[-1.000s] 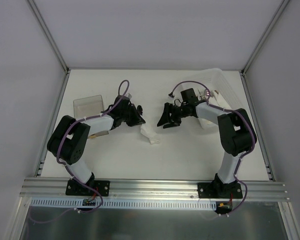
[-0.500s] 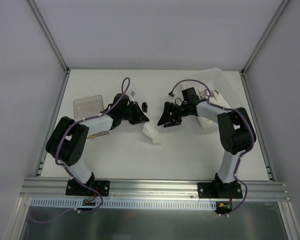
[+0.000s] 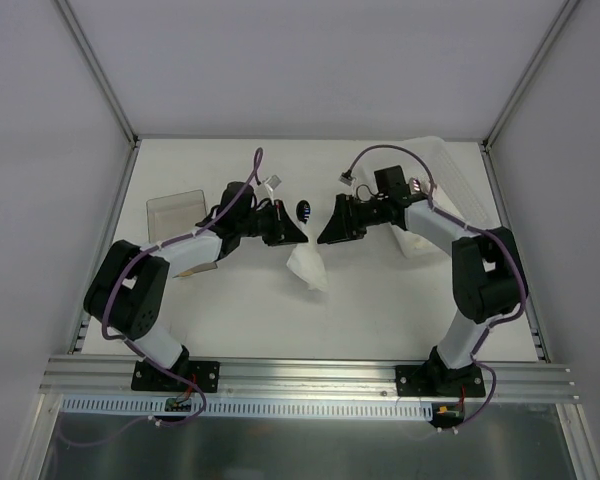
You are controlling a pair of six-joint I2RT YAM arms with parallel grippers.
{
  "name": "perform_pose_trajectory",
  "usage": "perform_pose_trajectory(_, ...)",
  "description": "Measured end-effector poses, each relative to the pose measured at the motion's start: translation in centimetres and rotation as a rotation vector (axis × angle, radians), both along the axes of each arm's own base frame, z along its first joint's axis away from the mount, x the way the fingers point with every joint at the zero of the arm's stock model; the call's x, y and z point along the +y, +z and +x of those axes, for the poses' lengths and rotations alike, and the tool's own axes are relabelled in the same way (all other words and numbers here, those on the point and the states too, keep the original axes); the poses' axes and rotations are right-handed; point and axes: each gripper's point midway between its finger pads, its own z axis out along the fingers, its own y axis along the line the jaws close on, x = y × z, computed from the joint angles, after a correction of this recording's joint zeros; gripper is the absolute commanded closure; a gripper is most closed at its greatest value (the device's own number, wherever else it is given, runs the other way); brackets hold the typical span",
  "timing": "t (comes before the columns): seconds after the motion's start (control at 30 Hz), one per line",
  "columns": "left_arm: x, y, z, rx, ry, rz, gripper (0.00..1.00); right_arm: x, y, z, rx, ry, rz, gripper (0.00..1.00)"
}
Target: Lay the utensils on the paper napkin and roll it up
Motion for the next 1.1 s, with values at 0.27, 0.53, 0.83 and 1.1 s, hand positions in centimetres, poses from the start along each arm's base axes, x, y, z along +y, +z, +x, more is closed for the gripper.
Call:
perform_pose_trajectory(0.27,-0.9,4.3,-1.0,-0.103,-0.095,-0.116,1.00,0.2,4.8,-1.4,-0.083,0.060,0.102,0.27)
perform_pose_trajectory(0.53,-1.3,6.3,-2.1,-0.143,-0.155,-0.189,1.00,0.2,6.4,-2.1,-0.100,0.074,0.132,0.29)
perform_pose_trajectory(0.83,-1.5,7.4,-3.5,-0.142,-0.211,-0.267,1.00,0.5,7.5,-3.1,-0.110,0.084,0.159,0.35)
perform_pose_trajectory(1.1,-1.9,8.4,-4.2,-0.172,-0.253,-0.308,1.00,1.1,8.5,-2.5,-0.080,0.050,0.202,0.37)
